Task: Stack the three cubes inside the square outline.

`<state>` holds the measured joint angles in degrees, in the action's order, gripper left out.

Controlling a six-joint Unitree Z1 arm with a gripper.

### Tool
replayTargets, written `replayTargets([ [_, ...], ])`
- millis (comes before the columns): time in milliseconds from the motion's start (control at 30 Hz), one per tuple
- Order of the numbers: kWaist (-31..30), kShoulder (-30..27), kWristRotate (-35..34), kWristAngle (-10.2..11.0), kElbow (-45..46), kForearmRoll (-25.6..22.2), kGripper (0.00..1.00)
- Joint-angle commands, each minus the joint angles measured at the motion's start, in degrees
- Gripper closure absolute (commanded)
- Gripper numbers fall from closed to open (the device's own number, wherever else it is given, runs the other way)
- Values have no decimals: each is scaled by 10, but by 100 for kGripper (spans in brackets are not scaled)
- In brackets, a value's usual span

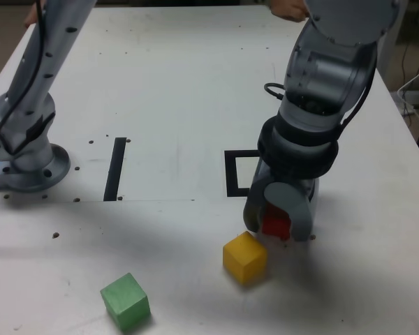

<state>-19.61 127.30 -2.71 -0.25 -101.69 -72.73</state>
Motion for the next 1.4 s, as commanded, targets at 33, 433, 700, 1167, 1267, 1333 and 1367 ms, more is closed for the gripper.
replayTargets([
  [33,1,-7,0,-1,-4,-1,74],
  [433,35,-77,11,16,42,-2,74],
  [700,89,-103,18,31,88,7,74],
  [1167,157,-95,44,21,146,62,74],
  [1267,159,-95,47,11,148,65,74],
  [1333,157,-95,47,4,150,66,74],
  [1367,155,-95,47,1,151,67,74],
])
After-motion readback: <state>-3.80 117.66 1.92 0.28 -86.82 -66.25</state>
